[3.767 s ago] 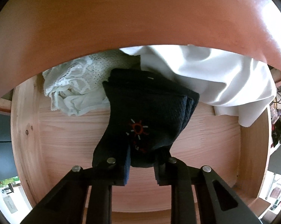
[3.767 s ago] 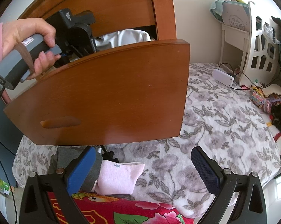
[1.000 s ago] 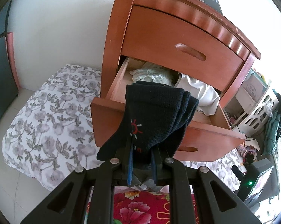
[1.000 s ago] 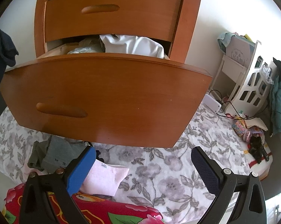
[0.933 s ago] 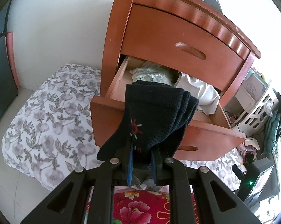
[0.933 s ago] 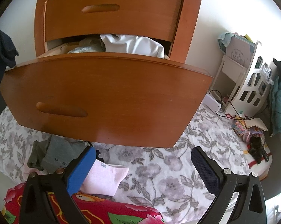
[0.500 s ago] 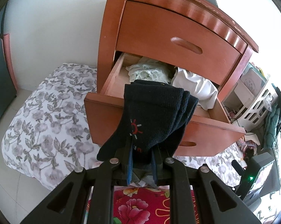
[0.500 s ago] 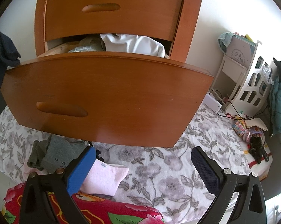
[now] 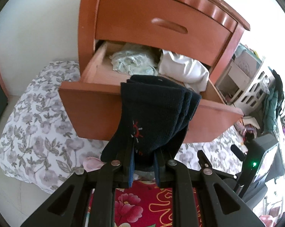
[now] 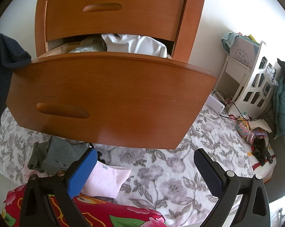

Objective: Take underwear out of drawer
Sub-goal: 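Lift the black ThaSun sock up out of the drawer with the left gripper, then carry the black sock down onto the bedspread beside the grey sock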

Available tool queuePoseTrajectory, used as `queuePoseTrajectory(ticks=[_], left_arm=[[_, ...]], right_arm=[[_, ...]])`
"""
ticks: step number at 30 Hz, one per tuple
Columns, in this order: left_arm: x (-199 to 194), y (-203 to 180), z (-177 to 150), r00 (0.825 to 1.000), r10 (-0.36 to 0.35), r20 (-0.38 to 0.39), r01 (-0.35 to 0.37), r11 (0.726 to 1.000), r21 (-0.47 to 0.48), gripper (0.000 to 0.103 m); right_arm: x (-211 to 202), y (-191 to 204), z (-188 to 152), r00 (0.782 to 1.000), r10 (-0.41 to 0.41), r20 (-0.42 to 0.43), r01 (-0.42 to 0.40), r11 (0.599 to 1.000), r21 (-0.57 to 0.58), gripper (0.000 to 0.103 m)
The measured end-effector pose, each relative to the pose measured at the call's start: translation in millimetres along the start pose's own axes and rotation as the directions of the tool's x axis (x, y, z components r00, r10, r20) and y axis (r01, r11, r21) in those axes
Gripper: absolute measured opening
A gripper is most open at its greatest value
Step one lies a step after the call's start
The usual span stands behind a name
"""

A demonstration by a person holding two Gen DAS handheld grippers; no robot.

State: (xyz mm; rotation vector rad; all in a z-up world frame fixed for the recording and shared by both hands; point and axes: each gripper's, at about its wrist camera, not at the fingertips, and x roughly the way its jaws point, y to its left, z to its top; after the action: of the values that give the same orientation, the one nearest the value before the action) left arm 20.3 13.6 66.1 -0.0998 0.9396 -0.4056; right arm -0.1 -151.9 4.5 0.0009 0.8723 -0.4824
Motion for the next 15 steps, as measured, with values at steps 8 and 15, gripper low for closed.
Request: queuePoseTrajectory(ticks=[8,15], left_arm=[[19.0,-16.4,-9.6,0.995,-0.033,-0.089,0.040,0.997,0.069,0.018],[45.5,-26.8,-24.3,0.980,-0.028,-0.197,0.052,0.992,0.119,0.018]], right_arm=[[0.0,0.0,0.2,1.000,0.000,0.000,0.000,1.000,0.000,0.103],[0.4,-0.4,-0.4,1.000,0.002,-0.002,-0.002,1.000,0.002,0.103]])
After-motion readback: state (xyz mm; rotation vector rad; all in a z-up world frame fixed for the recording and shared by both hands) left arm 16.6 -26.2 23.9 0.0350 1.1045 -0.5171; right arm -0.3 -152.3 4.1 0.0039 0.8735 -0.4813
